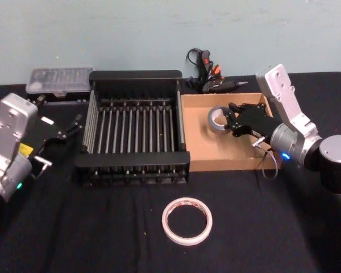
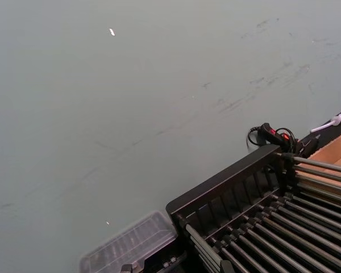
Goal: Pick up the white tape and place it into the black box , Pick up the silver tape and place it into the brown box.
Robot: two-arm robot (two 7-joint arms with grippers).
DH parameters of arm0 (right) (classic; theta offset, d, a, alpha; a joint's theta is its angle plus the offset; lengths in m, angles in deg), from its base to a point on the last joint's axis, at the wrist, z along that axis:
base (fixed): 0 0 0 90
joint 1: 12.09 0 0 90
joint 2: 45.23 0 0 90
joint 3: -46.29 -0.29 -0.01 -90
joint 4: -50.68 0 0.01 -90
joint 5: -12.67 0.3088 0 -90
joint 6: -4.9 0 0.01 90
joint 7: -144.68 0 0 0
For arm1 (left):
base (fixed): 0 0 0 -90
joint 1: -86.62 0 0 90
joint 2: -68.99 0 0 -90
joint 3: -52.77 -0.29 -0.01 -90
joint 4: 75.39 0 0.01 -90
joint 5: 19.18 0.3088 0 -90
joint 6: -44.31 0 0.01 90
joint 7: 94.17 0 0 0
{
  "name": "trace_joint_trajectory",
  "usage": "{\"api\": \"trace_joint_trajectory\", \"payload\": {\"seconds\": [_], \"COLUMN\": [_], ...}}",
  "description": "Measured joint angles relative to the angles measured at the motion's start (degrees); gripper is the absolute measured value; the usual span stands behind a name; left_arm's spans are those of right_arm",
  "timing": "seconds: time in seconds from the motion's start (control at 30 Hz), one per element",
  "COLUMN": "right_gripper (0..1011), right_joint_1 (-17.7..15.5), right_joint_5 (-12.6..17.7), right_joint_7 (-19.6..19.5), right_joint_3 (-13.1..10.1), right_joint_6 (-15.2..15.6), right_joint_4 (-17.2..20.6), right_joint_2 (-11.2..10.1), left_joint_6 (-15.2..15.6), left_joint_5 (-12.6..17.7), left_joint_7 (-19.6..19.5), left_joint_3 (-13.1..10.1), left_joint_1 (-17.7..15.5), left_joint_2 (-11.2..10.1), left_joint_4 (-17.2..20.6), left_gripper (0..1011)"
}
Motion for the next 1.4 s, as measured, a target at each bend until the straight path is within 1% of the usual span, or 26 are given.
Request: {"api": "trace_joint_trajectory", "payload": {"seconds": [0.27, 0.43, 0.47, 0.57, 0.6, 0.67, 0.77, 0.8, 0.83, 0.87, 0.9, 1.07, 1.13, 1.17, 1.27, 1.4], "right_gripper": [153, 280, 340, 395, 457, 488, 617, 617, 679, 689, 736, 874, 915, 961, 1002, 1002], "right_joint_1": [0.0, -0.1, -0.1, -0.1, -0.1, -0.1, -0.2, -0.2, -0.2, -0.2, -0.2, -0.2, -0.2, -0.2, -0.2, -0.2], "right_joint_5": [0.1, 0.2, 0.2, 0.2, 0.2, 0.2, 0.3, 0.3, 0.3, 0.3, 0.3, 0.3, 0.3, 0.3, 0.3, 0.3], "right_joint_7": [0.1, 0.1, 0.1, 0.2, 0.2, 0.2, 0.2, 0.2, 0.2, 0.2, 0.2, 0.2, 0.2, 0.2, 0.2, 0.3], "right_joint_3": [0.0, 0.0, -0.1, -0.1, -0.1, -0.1, -0.1, -0.1, -0.1, -0.1, -0.1, -0.1, -0.1, -0.1, -0.1, -0.1], "right_joint_6": [0.0, 0.0, 0.0, 0.0, 0.0, 0.0, 0.0, 0.0, 0.0, 0.0, 0.0, 0.0, 0.0, 0.0, 0.0, 0.0], "right_joint_4": [0.2, 0.3, 0.3, 0.3, 0.3, 0.4, 0.4, 0.4, 0.4, 0.4, 0.4, 0.4, 0.4, 0.4, 0.4, 0.4], "right_joint_2": [-0.1, -0.2, -0.2, -0.2, -0.2, -0.2, -0.2, -0.2, -0.2, -0.2, -0.3, -0.3, -0.3, -0.3, -0.3, -0.3], "left_joint_6": [0.0, 0.0, 0.0, 0.0, 0.0, 0.0, 0.0, 0.0, 0.0, 0.0, 0.0, 0.0, 0.0, 0.0, 0.0, 0.0], "left_joint_5": [0.0, 0.0, 0.0, 0.0, 0.0, 0.0, 0.0, 0.0, 0.0, 0.0, 0.0, 0.0, 0.0, 0.0, 0.0, 0.0], "left_joint_7": [0.0, 0.0, 0.0, 0.0, 0.0, 0.0, 0.0, 0.0, 0.0, 0.0, 0.0, 0.0, 0.0, 0.0, 0.0, 0.0], "left_joint_3": [0.0, 0.0, 0.0, 0.0, 0.0, 0.0, 0.0, 0.0, 0.0, 0.0, 0.0, 0.0, 0.0, 0.0, 0.0, 0.0], "left_joint_1": [0.0, 0.0, 0.0, 0.0, 0.0, 0.0, 0.0, 0.0, 0.0, 0.0, 0.0, 0.0, 0.0, 0.0, 0.0, 0.0], "left_joint_2": [0.0, 0.0, 0.0, 0.0, 0.0, 0.0, 0.0, 0.0, 0.0, 0.0, 0.0, 0.0, 0.0, 0.0, 0.0, 0.0], "left_joint_4": [0.0, 0.0, 0.0, 0.0, 0.0, 0.0, 0.0, 0.0, 0.0, 0.0, 0.0, 0.0, 0.0, 0.0, 0.0, 0.0], "left_gripper": [1001, 1001, 1001, 1001, 1001, 1001, 1001, 1001, 1001, 1001, 1001, 1001, 1001, 1002, 1001, 1001]}}
